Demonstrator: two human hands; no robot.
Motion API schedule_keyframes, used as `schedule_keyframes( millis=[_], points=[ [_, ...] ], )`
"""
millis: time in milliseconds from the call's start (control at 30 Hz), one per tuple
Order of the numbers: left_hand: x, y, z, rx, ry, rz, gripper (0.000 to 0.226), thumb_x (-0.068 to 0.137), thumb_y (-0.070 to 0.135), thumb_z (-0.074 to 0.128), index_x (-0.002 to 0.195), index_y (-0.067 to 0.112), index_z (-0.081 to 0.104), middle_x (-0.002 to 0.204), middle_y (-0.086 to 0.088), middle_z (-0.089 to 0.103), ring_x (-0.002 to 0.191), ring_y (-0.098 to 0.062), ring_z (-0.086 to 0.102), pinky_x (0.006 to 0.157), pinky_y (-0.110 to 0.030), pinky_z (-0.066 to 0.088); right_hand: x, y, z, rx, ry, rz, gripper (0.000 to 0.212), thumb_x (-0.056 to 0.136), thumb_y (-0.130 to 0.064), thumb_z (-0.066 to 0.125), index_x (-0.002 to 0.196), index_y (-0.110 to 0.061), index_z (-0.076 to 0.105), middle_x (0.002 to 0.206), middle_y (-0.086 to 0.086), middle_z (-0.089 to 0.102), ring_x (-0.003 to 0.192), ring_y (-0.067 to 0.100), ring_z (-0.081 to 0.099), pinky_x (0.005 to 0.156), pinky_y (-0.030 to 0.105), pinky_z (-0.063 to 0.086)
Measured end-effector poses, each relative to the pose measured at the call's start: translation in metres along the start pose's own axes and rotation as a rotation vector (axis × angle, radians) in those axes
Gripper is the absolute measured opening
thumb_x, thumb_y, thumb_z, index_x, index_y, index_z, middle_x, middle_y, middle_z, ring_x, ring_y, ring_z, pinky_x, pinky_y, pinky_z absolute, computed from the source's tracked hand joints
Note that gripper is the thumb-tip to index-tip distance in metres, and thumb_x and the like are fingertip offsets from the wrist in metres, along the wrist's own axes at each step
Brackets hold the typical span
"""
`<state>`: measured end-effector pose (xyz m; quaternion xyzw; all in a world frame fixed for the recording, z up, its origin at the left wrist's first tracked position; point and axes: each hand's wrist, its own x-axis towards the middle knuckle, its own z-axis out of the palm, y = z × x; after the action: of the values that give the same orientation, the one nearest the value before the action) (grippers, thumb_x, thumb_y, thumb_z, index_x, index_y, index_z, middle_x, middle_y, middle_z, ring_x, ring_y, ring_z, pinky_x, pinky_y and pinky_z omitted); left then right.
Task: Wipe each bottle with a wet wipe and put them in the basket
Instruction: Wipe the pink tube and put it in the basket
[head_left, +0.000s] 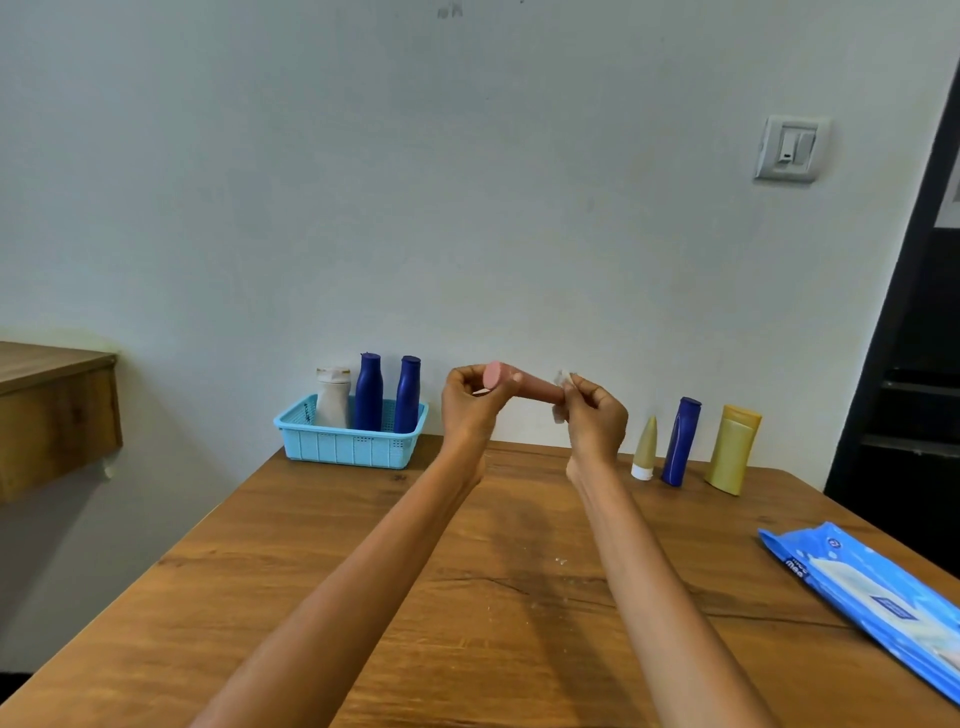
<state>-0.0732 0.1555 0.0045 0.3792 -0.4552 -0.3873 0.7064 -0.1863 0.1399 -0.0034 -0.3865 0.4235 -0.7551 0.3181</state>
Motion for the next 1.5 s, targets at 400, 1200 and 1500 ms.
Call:
schedule_keyframes(
  millis=[400, 1200, 1500],
  points=[
    [0.0, -0.005, -0.005, 0.052, 0.178, 0.062, 0.039, 0.075, 0.017, 0.077, 0.099, 0.015, 0.047, 0.09, 0.007, 0.053, 0.087, -0.006, 0.052, 0.067, -0.012, 0.04, -0.032, -0.003, 0.035, -0.182, -0.23, -0.207, 0.02, 0.089, -0.011, 0.062, 0.108, -0.012, 0.069, 0.111, 0.002, 0.067, 0.104, 0.013, 0.062, 0.09, 0.029, 0.053],
    [0.001, -0.018, -0.007, -0.143, -0.365, -0.435, 0.052, 0.081, 0.006, 0.068, 0.127, -0.007, 0.049, 0.109, -0.019, 0.065, 0.093, -0.025, 0.067, 0.082, -0.034, 0.057, 0.004, 0.001, -0.005, -0.229, -0.298, 0.161, 0.017, 0.088, -0.007, 0.061, 0.103, -0.006, 0.069, 0.098, 0.01, 0.07, 0.09, 0.021, 0.067, 0.077, 0.027, 0.055],
    [0.016, -0.019, -0.02, 0.028, -0.158, -0.289, 0.05, 0.079, 0.014, 0.072, 0.124, 0.002, 0.055, 0.105, -0.014, 0.068, 0.087, -0.022, 0.068, 0.076, -0.031, 0.057, -0.014, 0.01, 0.008, -0.267, -0.349, 0.172, 0.019, 0.087, -0.023, 0.065, 0.09, -0.006, 0.071, 0.079, 0.008, 0.069, 0.067, 0.014, 0.064, 0.059, 0.02, 0.052]
  ],
)
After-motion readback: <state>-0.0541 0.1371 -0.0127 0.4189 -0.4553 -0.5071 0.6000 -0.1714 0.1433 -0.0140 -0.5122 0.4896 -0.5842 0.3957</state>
